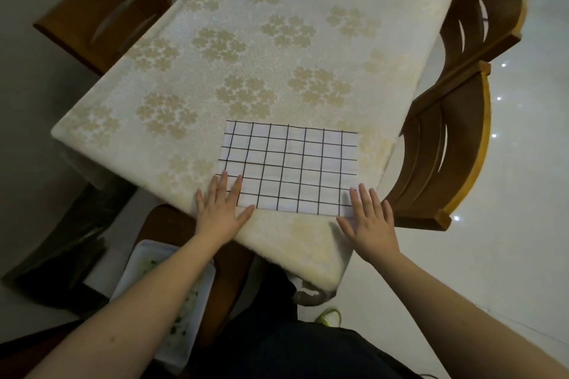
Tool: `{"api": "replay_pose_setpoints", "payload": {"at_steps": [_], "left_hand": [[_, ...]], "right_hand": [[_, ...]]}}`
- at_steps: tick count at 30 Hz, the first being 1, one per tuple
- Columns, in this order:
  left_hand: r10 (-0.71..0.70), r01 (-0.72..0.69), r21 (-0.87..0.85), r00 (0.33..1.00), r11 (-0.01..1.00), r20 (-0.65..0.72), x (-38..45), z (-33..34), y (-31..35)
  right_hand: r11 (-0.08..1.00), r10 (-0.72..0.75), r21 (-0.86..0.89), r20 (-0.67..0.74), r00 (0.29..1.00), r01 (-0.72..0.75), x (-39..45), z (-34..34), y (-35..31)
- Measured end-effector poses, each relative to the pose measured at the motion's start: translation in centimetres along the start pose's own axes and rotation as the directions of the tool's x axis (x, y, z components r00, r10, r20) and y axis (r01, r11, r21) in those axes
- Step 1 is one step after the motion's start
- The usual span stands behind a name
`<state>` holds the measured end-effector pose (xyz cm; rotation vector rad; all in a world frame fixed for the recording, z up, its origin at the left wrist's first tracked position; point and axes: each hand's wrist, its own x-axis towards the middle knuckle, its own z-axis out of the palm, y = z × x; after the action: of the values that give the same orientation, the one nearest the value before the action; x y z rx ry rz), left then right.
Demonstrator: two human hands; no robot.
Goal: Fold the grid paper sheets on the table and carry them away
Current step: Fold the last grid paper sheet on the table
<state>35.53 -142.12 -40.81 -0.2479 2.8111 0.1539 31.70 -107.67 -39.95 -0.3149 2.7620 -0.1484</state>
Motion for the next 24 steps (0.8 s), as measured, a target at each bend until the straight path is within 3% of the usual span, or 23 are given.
{"api": "replay_pose_setpoints", "payload": {"at_steps": [7, 11, 16, 24], "left_hand": [[0.014, -0.033, -0.176, 0.994, 0.984, -0.105, -2.6, -0.3, 4.6], [0.092, -0.097, -0.141, 0.995, 0.985, -0.047, -3.1, 0.3, 6.3], [0.091, -0.090, -0.015, 0.992, 0.996, 0.092, -3.1, 0.8, 6.8], [0.197, -0.199, 0.044, 0.979, 0.979, 0.042, -1.9, 1.3, 1.6]], "right_hand": [[0.991, -0.126, 0.039, -0.012, 0.992, 0.127, -2.1, -1.8, 0.0], [0.983, -0.182, 0.037, 0.022, 0.983, 0.182, -2.4, -2.4, -0.4], [0.977, -0.209, 0.051, 0.080, 0.975, 0.205, -1.8, -2.4, -2.0], [0.967, -0.244, 0.090, 0.055, 0.968, 0.238, 2.5, -3.1, -5.5]]}}
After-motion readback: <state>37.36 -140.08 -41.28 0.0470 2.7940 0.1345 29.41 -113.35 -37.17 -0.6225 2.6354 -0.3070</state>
